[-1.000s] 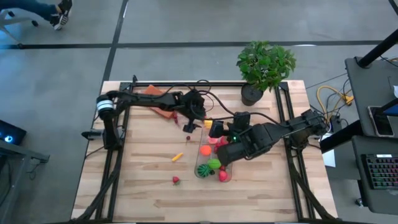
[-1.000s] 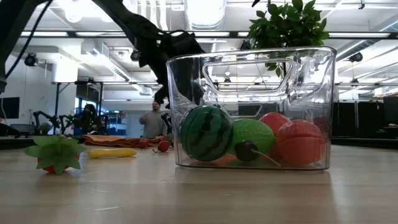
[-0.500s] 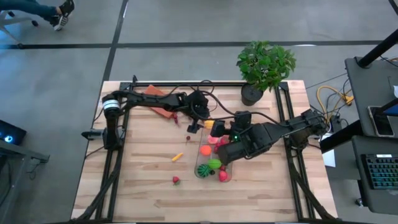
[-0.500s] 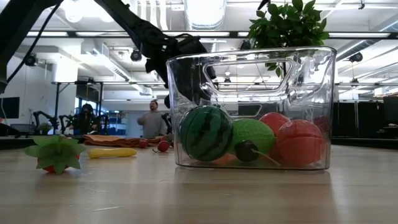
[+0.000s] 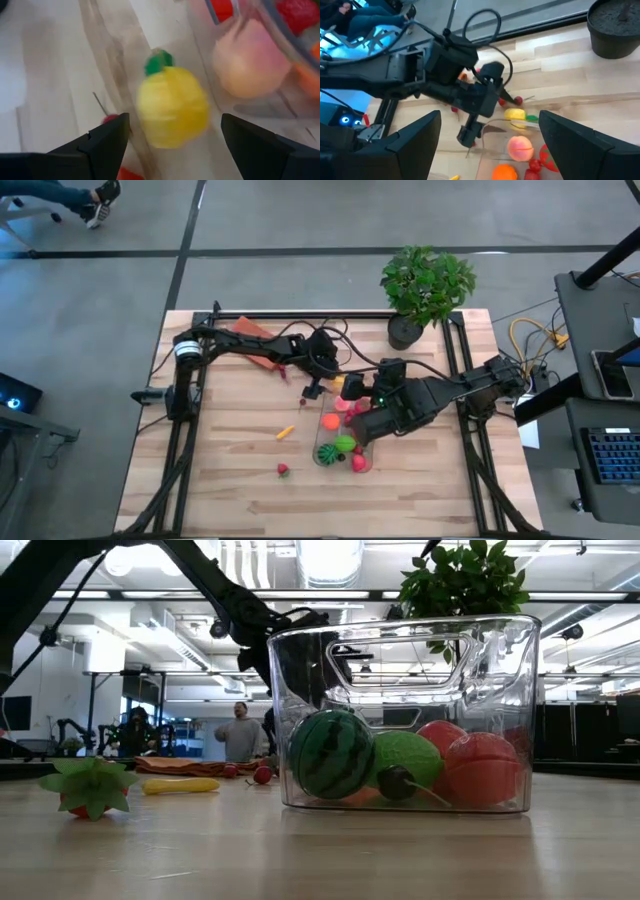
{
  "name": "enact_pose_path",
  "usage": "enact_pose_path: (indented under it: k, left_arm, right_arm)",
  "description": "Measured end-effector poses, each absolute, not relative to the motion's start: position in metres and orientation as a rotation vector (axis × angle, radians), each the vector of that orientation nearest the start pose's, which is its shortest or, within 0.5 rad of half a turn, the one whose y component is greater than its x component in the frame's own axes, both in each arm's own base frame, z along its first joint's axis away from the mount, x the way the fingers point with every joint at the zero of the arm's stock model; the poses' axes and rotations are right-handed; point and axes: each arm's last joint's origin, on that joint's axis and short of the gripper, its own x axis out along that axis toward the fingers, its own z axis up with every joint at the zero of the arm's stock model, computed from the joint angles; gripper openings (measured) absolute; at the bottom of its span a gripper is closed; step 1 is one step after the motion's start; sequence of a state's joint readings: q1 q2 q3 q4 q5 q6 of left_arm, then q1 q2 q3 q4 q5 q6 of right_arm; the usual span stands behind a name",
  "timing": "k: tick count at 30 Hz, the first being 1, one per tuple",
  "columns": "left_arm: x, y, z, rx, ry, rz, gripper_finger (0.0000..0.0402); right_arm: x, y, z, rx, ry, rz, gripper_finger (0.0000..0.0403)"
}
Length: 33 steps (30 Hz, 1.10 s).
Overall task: Pick and placing Produce into tupperware
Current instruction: Put the pineapple into the transparent bin
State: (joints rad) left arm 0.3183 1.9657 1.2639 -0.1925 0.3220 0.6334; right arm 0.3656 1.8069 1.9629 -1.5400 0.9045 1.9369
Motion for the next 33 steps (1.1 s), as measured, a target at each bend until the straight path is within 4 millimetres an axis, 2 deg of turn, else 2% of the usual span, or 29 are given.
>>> enact_pose_path:
  k: [11, 20, 33]
  left_arm:
    - [0.396, 0.12, 0.161, 0.295, 0.766, -0.218, 0.0299]
    - [0.399, 0.11, 0.157, 0.305, 0.751, -0.239, 0.0299]
    - [0.403, 0.112, 0.157, 0.334, 0.703, -0.223, 0.0299]
  right_arm:
    - [0.316, 0.097, 0.373, 0.869, 0.3, -1.189, 0.0328]
    - [0.315, 0.097, 0.372, 0.86, 0.31, -1.195, 0.0328]
    - [0.314, 0.097, 0.372, 0.871, 0.333, -1.194, 0.0328]
